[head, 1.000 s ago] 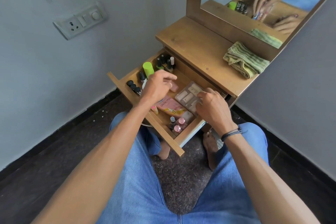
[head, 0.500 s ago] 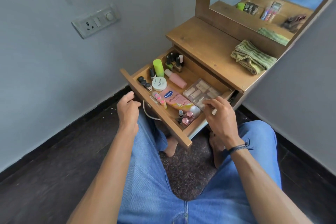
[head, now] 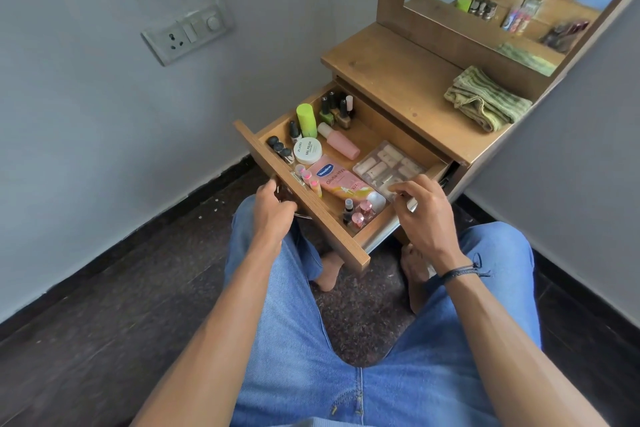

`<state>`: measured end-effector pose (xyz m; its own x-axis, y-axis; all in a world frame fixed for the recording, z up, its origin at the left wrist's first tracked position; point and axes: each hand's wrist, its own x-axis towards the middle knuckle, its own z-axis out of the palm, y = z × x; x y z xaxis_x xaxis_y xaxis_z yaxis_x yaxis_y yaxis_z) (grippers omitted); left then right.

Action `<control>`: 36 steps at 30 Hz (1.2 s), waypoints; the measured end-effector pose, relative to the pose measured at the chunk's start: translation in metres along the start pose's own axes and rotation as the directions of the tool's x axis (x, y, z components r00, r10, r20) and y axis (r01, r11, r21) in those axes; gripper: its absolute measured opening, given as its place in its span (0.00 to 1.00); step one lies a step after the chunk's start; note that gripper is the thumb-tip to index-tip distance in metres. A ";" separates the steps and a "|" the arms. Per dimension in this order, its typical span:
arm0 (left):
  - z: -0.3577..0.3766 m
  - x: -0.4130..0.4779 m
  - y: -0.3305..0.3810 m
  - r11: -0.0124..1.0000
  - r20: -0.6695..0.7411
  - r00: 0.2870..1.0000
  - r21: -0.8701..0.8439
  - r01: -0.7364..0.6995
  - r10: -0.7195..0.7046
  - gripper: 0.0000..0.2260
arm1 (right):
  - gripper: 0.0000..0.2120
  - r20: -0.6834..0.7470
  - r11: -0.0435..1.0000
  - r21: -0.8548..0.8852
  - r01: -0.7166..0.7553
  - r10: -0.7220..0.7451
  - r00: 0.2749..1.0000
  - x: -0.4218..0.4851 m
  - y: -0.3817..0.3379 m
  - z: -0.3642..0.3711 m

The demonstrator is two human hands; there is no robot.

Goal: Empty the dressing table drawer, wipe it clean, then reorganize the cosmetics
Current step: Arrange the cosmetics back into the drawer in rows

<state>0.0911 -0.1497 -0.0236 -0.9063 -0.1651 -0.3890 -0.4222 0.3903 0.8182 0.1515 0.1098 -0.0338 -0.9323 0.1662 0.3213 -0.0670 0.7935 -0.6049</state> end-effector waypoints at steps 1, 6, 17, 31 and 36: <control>0.000 -0.002 0.002 1.000 0.001 1.000 0.003 -0.010 0.010 0.29 | 0.08 0.000 1.000 -0.002 -0.002 0.002 1.000 0.000 0.000 0.000; 0.000 -0.006 0.007 0.999 -0.028 0.999 0.023 -0.042 0.042 0.30 | 0.07 0.002 1.000 -0.010 -0.022 0.022 1.000 0.001 -0.001 0.002; 0.003 -0.007 0.007 0.997 -0.051 0.997 0.040 -0.064 0.066 0.24 | 0.11 0.316 0.950 -0.142 0.277 -0.222 0.922 0.107 -0.032 0.032; 0.002 -0.001 0.005 0.992 -0.086 0.993 0.100 -0.072 0.081 0.19 | 0.18 0.670 0.804 -0.218 0.554 -0.289 0.684 0.155 -0.067 0.108; 0.003 0.000 0.005 0.993 -0.095 0.992 0.091 -0.079 0.088 0.16 | 0.20 0.595 0.859 -0.273 0.433 -0.203 0.777 0.156 -0.057 0.113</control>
<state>0.0885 -0.1455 -0.0205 -0.9374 -0.2150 -0.2738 -0.3457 0.4830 0.8045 -0.0306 0.0241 -0.0313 -0.9229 -0.3803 -0.0612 -0.3644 0.9134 -0.1813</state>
